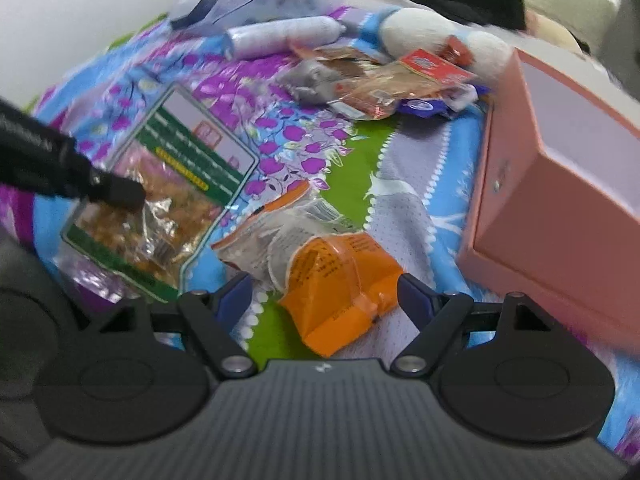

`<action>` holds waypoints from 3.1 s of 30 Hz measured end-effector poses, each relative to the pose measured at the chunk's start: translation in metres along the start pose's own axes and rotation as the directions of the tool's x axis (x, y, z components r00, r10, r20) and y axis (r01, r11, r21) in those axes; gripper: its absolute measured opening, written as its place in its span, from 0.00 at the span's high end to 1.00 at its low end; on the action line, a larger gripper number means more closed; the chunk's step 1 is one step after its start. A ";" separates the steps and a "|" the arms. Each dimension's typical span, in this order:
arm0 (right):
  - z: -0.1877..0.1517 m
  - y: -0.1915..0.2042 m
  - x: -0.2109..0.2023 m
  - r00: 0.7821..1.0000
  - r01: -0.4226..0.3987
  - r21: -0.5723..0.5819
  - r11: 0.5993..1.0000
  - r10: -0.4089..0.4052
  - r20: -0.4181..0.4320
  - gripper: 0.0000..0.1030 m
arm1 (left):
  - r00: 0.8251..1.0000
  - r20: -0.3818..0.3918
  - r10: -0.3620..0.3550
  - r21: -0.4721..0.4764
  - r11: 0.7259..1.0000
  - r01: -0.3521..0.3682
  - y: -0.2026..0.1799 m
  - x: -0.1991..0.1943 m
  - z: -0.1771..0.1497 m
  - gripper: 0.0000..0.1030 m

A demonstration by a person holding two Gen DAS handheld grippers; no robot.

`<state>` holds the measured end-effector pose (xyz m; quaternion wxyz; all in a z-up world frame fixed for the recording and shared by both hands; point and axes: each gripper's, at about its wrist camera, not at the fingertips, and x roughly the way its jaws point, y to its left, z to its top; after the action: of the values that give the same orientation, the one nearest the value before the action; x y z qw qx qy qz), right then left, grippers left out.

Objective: Organize snacks
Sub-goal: 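Lift the orange-and-clear bag with the right gripper while the left gripper holds the green bag, then carry both held bags over the open pink box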

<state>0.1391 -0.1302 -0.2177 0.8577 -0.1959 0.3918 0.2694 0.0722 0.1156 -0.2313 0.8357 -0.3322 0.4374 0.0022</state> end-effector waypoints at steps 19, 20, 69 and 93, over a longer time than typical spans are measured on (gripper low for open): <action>0.003 -0.004 0.027 1.000 -0.028 0.035 0.999 0.029 -0.011 0.36 | 0.997 -0.063 0.033 0.085 0.996 -0.028 -0.021 0.010 0.001 0.86; 0.003 -0.003 0.025 1.000 -0.021 0.032 0.999 0.021 -0.009 0.38 | 0.998 -0.062 0.033 0.088 0.996 -0.027 -0.023 0.010 0.002 0.86; 0.005 -0.112 -0.120 0.911 0.107 0.467 0.878 -0.275 0.308 0.46 | 0.970 0.103 -0.218 0.417 0.895 0.157 -0.213 -0.021 0.051 0.87; 0.043 -0.242 -0.044 0.941 0.215 0.542 0.812 -0.321 0.107 0.46 | 0.986 -0.015 -0.163 0.490 0.859 0.150 -0.331 0.107 0.118 0.86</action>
<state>0.2886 -0.3086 -0.1262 0.9416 0.0183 0.3332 0.0462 0.3215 -0.1071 -0.0798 0.8957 -0.1441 0.3840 -0.1720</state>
